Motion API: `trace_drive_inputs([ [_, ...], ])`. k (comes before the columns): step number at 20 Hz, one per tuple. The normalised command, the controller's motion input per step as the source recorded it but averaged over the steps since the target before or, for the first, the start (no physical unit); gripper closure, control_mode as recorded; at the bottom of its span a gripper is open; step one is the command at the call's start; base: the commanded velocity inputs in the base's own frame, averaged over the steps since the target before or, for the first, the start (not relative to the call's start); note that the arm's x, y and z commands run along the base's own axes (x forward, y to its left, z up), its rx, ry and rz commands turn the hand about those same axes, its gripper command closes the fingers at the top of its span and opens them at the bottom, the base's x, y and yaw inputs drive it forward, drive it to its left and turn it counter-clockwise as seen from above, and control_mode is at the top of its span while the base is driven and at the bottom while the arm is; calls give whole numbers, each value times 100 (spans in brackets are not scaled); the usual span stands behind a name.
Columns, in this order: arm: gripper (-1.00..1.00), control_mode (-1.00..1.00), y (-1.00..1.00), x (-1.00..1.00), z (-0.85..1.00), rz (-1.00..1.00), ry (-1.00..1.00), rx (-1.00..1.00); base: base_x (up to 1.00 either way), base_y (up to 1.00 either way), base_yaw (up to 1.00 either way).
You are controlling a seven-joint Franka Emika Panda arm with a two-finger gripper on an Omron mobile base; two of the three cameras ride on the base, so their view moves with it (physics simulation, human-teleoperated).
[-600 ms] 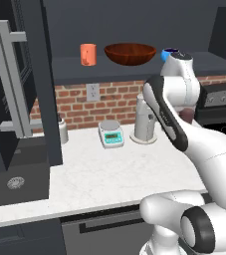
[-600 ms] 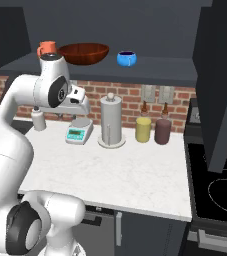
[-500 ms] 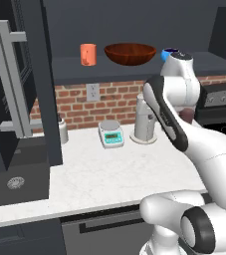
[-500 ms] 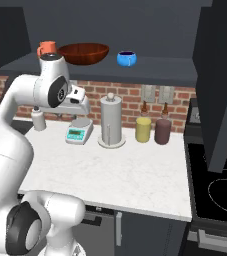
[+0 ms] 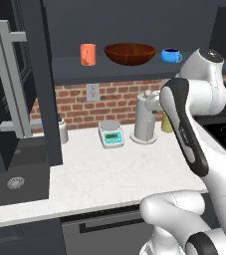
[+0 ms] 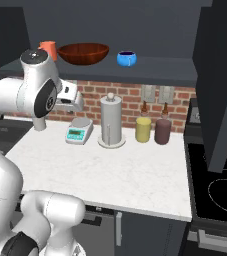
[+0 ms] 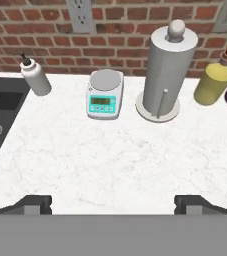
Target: Gather all objects into one cabinet and sort the glasses and bowls to opposite sides.
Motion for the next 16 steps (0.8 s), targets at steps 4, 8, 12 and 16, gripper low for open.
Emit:
trace_drive_inputs([
  [4, -100, -100, 0, -32, 84, 0, -26, 0, 0, 0, 0],
  [8, -100, -100, 4, -25, 45, 0, -5, 0, 0, 0, 0],
  [12, -100, -100, 5, -27, 5, 0, 0, -2, 0, 0, 0],
  [16, -100, -100, 3, -9, -6, 0, 0, -8, 0, 0, 0],
])
